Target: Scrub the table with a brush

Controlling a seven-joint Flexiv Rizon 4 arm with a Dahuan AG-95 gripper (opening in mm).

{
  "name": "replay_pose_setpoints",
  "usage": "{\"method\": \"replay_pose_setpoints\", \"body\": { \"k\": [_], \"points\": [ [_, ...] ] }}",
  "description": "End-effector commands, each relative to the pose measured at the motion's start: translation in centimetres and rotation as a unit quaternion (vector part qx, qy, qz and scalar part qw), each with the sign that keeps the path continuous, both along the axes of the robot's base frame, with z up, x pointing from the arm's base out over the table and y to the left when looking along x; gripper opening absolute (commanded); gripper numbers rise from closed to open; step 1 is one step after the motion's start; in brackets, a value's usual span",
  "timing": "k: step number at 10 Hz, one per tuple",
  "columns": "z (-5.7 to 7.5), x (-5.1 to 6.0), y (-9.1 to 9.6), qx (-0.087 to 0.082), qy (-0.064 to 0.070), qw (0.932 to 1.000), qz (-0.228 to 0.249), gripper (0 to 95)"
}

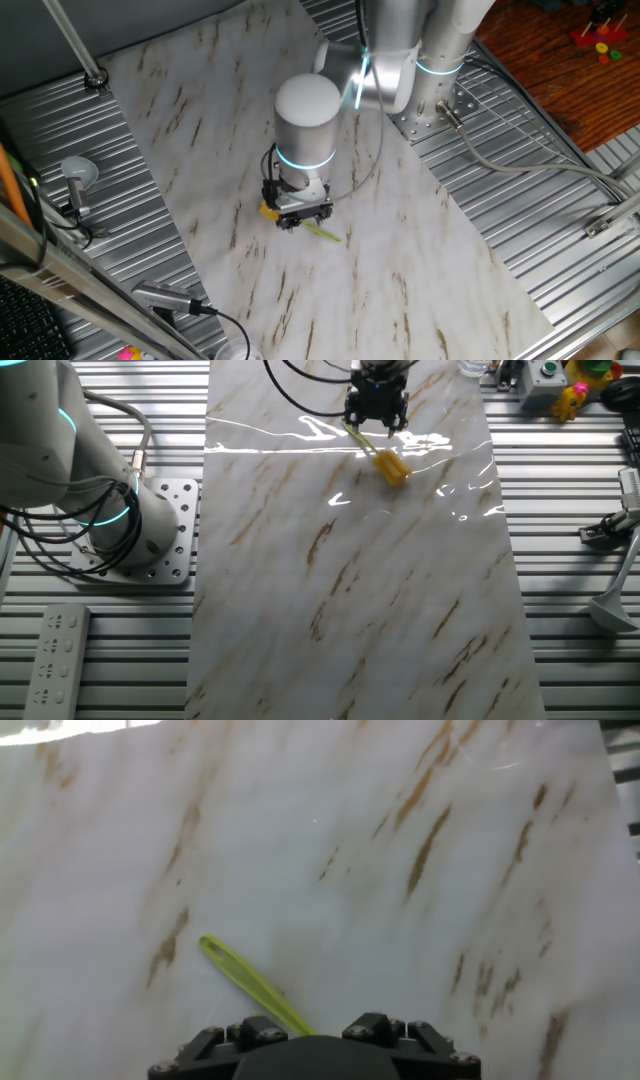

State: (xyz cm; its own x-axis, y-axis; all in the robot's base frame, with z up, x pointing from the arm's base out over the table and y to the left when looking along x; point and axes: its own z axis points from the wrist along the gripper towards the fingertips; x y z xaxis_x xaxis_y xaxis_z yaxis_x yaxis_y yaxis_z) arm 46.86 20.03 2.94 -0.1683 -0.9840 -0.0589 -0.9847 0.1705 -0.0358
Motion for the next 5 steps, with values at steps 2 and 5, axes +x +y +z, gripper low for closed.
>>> {"method": "replay_pose_setpoints", "body": {
  "k": [2, 5],
  "points": [
    [-0.09, -0.45, 0.03, 0.008, 0.001, 0.999, 0.044, 57.0],
    [-0.53, -1.06, 0.07, 0.018, 0.002, 0.9988, 0.045, 57.0]
  ]
}}
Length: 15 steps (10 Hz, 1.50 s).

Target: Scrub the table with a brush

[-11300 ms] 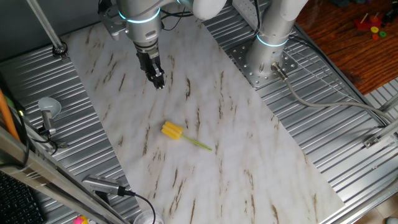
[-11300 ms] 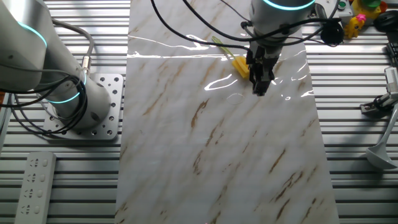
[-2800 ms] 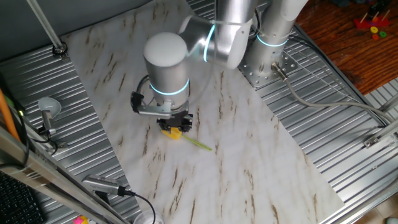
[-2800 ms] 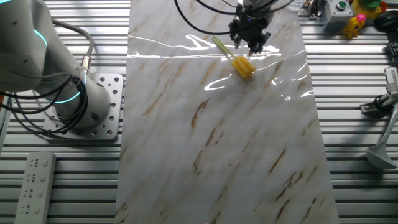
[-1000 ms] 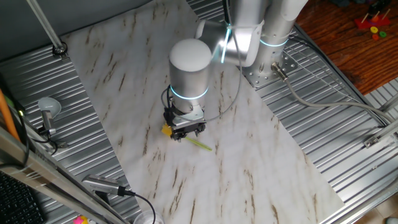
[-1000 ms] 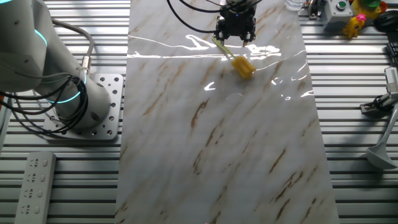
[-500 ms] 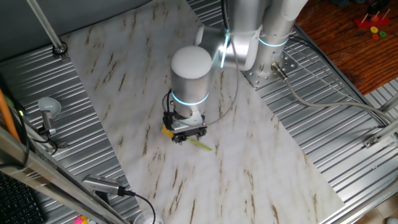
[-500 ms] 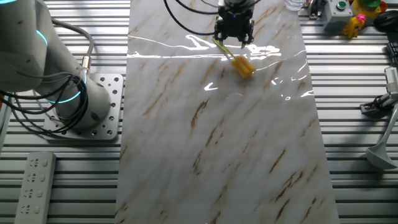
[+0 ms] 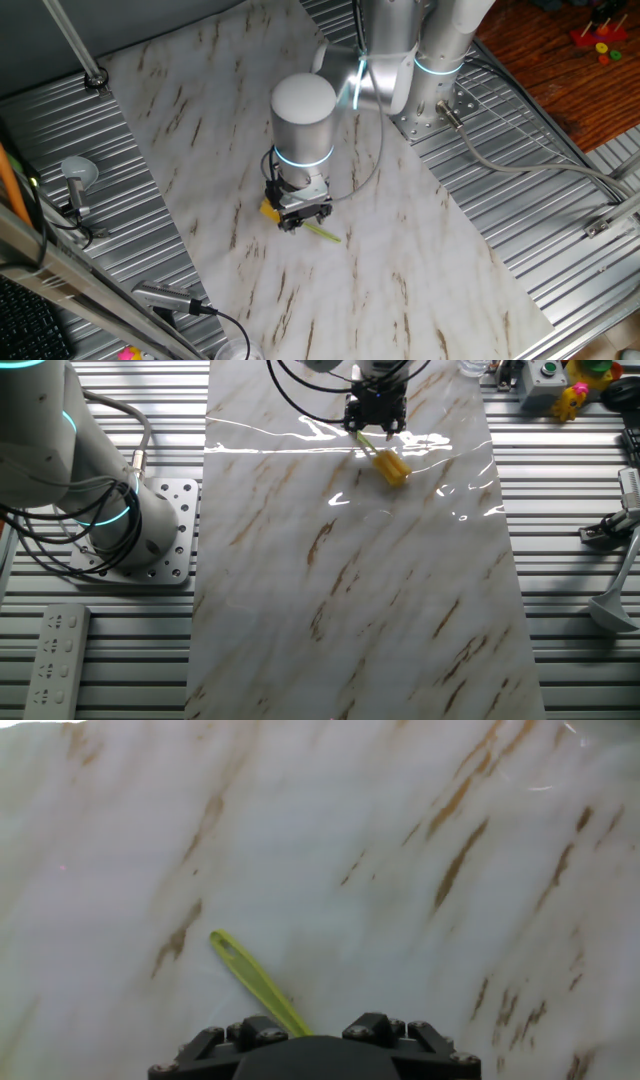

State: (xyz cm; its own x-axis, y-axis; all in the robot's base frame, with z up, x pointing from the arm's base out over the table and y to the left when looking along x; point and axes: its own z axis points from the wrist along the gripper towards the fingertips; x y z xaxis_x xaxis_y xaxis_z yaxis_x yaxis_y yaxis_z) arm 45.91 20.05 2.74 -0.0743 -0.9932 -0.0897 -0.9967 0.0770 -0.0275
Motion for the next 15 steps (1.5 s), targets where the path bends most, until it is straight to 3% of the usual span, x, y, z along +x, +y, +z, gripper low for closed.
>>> {"method": "replay_pose_setpoints", "body": {
  "k": [1, 4, 11, 15],
  "points": [
    [-0.5, -0.4, 0.0, 0.004, 0.001, 1.0, -0.003, 57.0],
    [-1.0, -1.3, -0.1, 0.011, 0.0, 0.9999, -0.005, 57.0],
    [-1.1, -1.6, 0.0, 0.015, -0.001, 0.9998, -0.011, 57.0],
    [-0.5, -1.9, -0.1, 0.003, -0.001, 0.9998, -0.018, 57.0]
  ]
}}
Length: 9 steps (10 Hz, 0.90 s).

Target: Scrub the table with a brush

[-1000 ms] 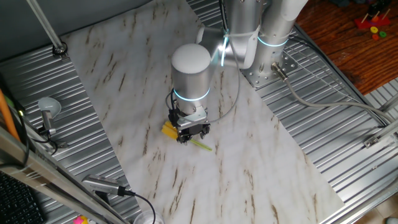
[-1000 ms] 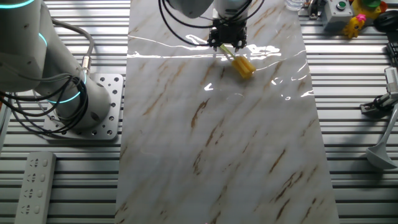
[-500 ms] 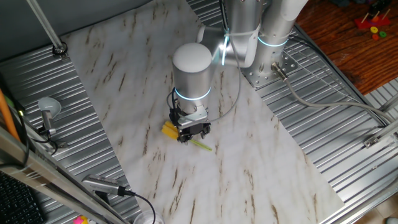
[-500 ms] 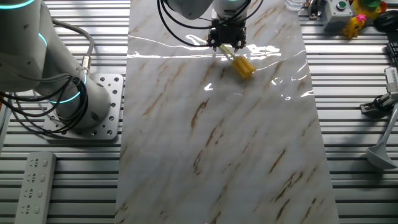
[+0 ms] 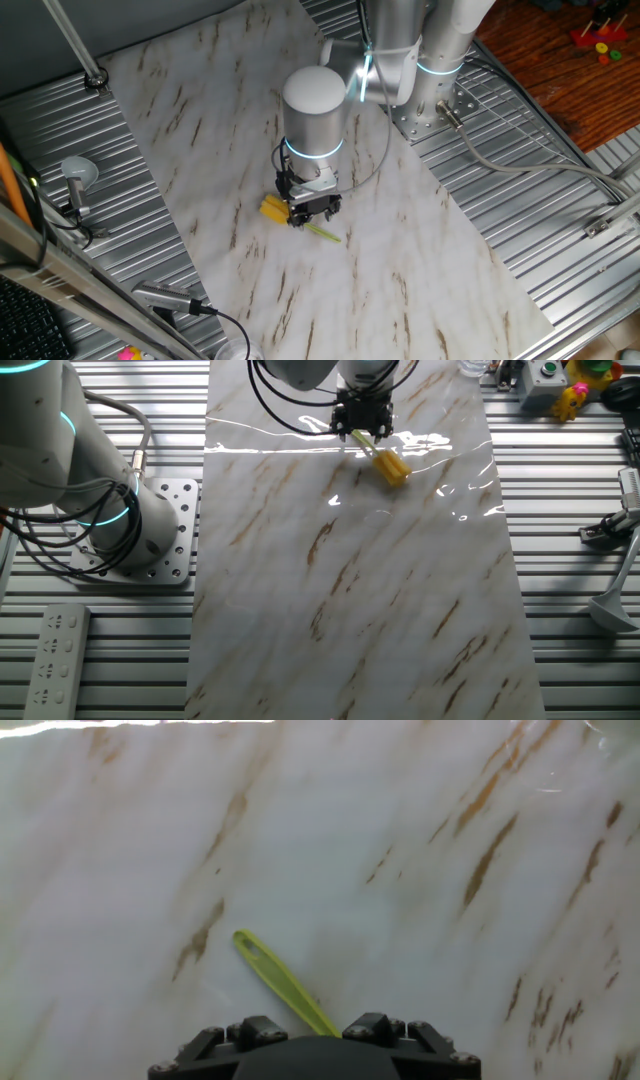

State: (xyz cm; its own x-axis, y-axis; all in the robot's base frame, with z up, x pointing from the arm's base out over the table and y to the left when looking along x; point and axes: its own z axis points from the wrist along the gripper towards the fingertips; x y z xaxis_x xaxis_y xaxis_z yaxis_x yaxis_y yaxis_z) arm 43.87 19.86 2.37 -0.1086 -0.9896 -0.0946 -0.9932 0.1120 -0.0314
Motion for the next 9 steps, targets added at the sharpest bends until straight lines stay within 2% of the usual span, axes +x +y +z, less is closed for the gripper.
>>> {"method": "replay_pose_setpoints", "body": {
  "k": [1, 3, 6, 7, 9],
  "points": [
    [-0.18, 0.14, 0.05, 0.0, 0.002, 1.0, -0.007, 57.0],
    [-0.18, 0.14, 0.05, 0.005, 0.004, 0.9999, -0.012, 57.0],
    [-0.18, 0.14, 0.05, -0.001, 0.003, 1.0, -0.009, 57.0],
    [-0.33, 0.14, 0.06, -0.001, 0.003, 1.0, -0.008, 38.0],
    [-0.6, 0.15, 0.05, -0.002, 0.002, 1.0, -0.009, 38.0]
  ]
}}
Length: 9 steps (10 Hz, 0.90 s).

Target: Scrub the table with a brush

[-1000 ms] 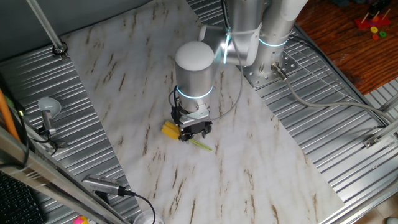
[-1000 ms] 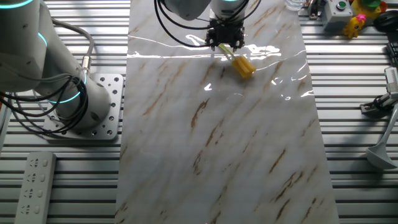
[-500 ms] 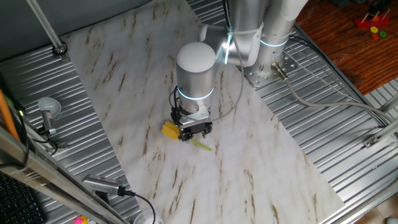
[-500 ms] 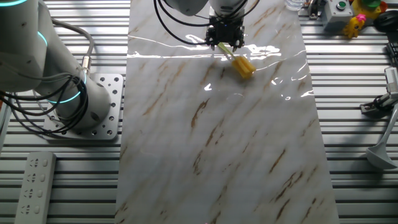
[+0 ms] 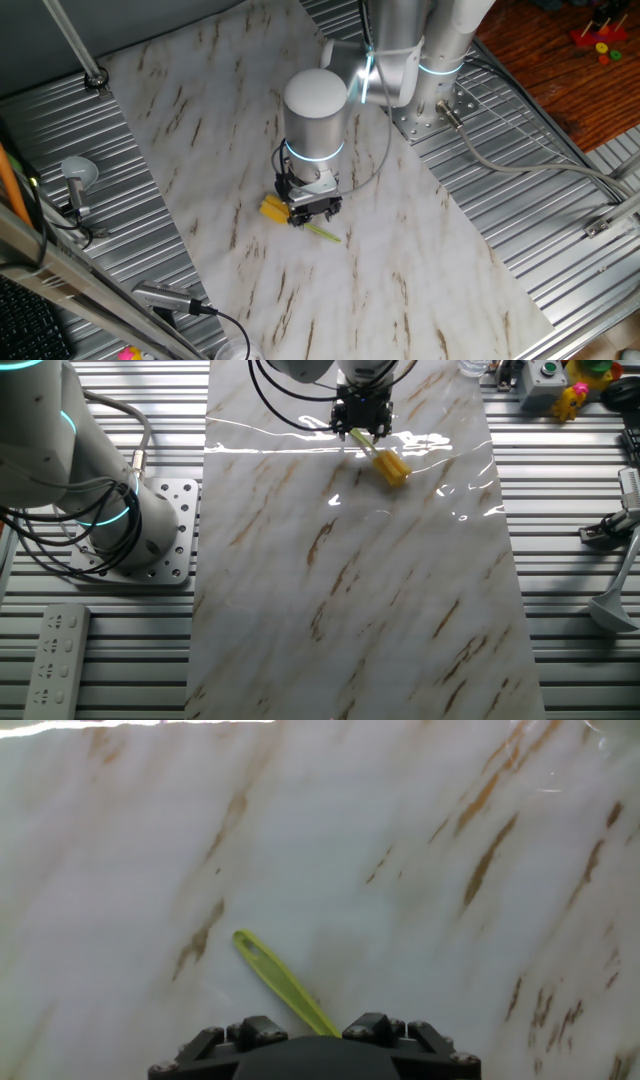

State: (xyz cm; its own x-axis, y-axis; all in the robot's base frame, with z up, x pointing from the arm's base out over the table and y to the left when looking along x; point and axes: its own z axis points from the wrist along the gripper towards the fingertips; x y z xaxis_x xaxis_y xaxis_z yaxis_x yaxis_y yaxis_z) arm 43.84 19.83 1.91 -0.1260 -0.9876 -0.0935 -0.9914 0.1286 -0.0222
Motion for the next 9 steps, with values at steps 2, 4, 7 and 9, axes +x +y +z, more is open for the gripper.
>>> {"method": "replay_pose_setpoints", "body": {
  "k": [2, 4, 7, 9],
  "points": [
    [-0.37, 0.22, 0.09, -0.005, -0.003, 1.0, -0.002, 38.0],
    [-0.68, 0.25, 0.08, -0.003, -0.005, 1.0, -0.003, 38.0],
    [-0.79, 0.25, 0.09, -0.002, -0.008, 0.9999, -0.012, 0.0],
    [-0.79, 0.26, 0.09, -0.001, -0.006, 0.9996, -0.029, 0.0]
  ]
}}
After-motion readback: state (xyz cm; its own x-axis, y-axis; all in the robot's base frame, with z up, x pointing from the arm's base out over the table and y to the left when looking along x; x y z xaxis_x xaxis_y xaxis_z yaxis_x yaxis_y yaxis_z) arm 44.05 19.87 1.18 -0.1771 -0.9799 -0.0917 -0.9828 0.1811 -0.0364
